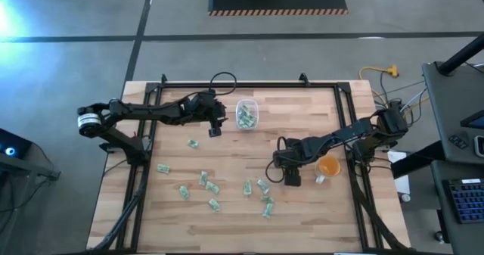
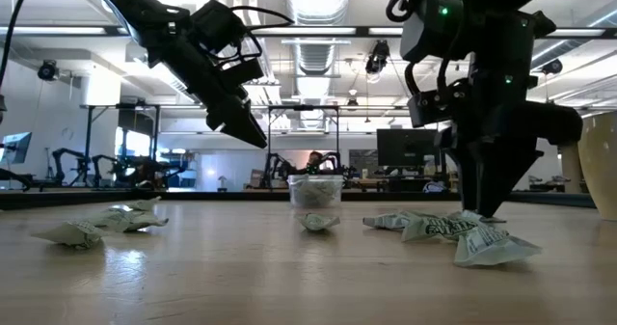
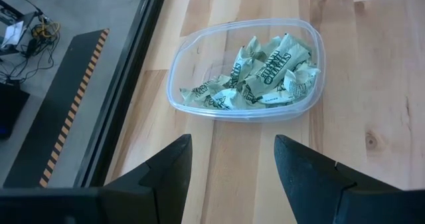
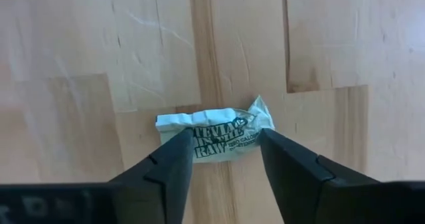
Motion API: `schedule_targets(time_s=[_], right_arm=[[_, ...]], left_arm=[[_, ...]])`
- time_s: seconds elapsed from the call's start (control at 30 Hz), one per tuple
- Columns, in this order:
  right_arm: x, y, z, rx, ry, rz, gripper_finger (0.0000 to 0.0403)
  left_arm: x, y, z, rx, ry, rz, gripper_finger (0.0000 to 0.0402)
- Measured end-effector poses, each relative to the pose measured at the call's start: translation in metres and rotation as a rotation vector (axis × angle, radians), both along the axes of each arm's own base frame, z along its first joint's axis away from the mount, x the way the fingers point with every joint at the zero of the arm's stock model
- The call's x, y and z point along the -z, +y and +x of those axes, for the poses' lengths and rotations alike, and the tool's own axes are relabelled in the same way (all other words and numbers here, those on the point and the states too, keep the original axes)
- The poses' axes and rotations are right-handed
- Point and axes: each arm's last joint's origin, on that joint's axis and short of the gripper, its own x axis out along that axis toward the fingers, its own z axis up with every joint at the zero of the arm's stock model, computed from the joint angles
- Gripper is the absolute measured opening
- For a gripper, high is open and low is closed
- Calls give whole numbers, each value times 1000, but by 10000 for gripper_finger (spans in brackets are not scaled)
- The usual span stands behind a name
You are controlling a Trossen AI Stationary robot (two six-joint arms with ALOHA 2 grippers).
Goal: Pick and place Stevia / Truvia into bins
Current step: Put the green stevia packet into the transparent bin
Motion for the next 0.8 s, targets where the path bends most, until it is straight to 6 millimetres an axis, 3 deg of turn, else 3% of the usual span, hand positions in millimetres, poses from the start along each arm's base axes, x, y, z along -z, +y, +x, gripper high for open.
schedule_targets(time_s=[0.5, 0.8], right_arm=[[-8, -1, 9, -87, -32, -50, 35], [-28, -4, 29, -161, -149, -285, 23]], left_arm=[[0, 0, 0, 0, 0, 0, 197], [1, 0, -1, 0, 14, -5, 197]])
